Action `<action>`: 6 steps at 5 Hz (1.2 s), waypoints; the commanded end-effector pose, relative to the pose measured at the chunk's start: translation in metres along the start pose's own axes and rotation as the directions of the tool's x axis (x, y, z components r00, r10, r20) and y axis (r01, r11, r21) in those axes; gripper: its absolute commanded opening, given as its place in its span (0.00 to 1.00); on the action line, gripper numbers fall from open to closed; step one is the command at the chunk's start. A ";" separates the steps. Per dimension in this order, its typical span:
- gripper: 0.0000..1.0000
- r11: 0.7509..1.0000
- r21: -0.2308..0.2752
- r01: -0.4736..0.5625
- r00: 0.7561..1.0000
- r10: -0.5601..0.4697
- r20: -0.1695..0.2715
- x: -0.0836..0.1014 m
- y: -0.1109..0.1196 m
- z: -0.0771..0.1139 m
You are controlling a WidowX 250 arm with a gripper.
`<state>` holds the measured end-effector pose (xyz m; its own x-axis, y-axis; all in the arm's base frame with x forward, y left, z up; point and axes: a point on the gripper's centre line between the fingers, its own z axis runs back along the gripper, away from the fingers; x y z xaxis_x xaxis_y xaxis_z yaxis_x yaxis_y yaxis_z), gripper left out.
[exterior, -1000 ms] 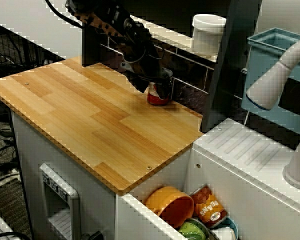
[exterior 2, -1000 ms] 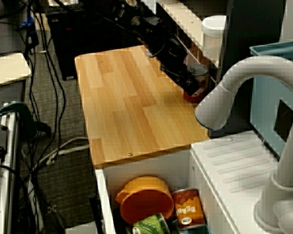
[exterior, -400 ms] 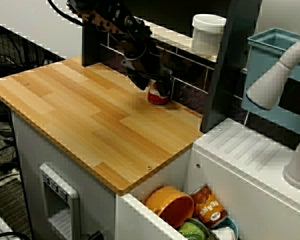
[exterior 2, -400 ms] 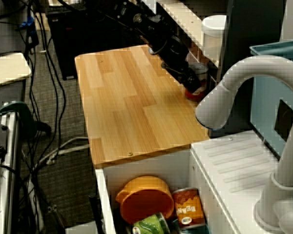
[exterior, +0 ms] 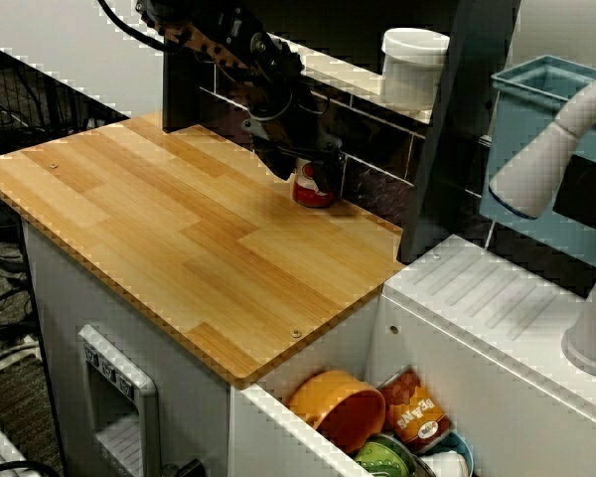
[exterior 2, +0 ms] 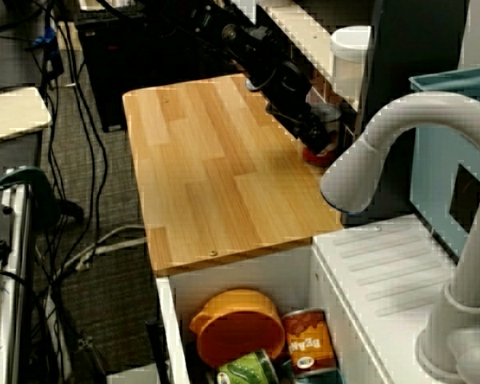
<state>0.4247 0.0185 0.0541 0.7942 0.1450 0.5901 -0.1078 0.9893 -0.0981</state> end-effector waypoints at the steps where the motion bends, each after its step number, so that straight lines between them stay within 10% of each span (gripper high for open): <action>1: 1.00 1.000 0.001 -0.001 0.999 0.001 0.053 0.001 -0.008 0.009; 2: 1.00 1.000 0.000 0.001 0.999 -0.001 0.053 0.000 -0.007 0.010; 3: 0.00 1.000 -0.005 -0.015 0.999 0.015 0.044 0.000 -0.004 0.009; 6: 0.00 0.999 -0.026 -0.029 0.999 0.030 0.041 -0.007 0.002 0.023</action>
<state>0.4101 0.0300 0.0443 0.8158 0.1886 0.5468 -0.1296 0.9809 -0.1450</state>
